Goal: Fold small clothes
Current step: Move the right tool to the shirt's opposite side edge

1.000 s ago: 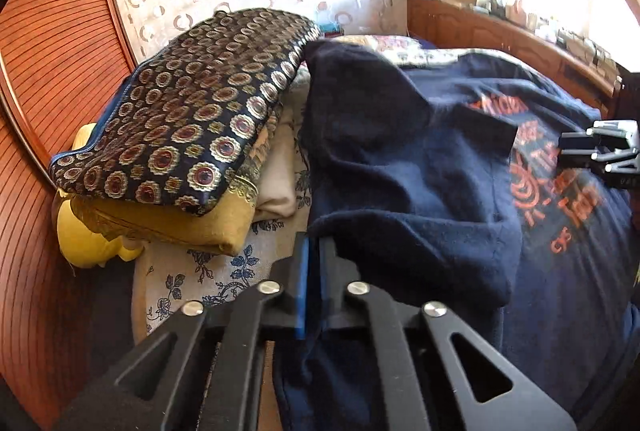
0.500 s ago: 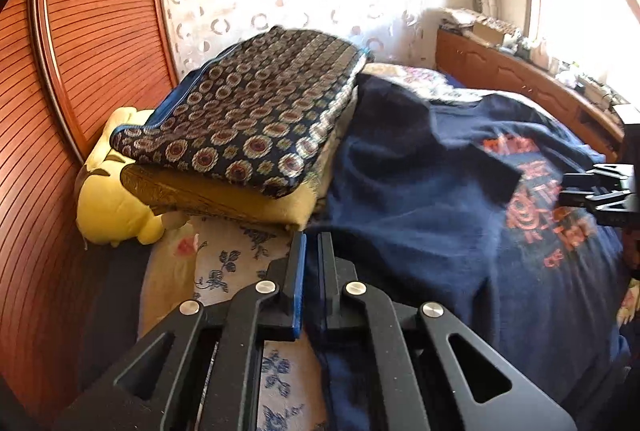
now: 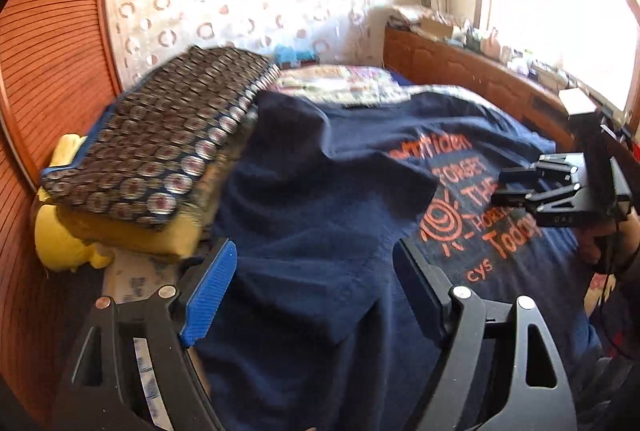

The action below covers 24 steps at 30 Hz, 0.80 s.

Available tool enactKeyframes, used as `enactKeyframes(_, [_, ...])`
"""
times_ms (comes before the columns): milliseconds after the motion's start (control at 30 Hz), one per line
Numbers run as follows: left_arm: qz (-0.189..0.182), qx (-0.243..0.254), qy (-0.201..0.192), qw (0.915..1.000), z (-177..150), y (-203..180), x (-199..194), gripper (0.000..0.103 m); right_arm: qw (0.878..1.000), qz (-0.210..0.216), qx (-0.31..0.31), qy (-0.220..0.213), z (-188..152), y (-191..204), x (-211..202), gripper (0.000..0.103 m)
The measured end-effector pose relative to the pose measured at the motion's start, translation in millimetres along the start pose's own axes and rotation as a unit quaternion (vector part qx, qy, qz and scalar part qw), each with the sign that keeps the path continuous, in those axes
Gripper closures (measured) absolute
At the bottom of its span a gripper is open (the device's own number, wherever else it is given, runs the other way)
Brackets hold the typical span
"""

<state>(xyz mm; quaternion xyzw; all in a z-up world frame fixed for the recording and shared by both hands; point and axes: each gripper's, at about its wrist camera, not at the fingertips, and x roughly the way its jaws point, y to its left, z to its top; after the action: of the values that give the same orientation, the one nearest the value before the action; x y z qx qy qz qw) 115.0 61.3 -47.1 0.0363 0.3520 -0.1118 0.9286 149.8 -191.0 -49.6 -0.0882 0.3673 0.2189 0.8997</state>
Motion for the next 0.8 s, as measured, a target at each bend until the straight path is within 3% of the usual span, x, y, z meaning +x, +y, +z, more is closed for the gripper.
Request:
enactKeyframes(533, [-0.009, 0.005, 0.090, 0.9959, 9, -23, 65, 0.022, 1.000, -0.001, -0.001, 0.000, 0, 0, 0, 0.053])
enactKeyframes(800, [-0.005, 0.021, 0.088, 0.9959, 6, -29, 70, 0.016, 1.000, -0.001, -0.001, 0.000, 0, 1, 0, 0.053])
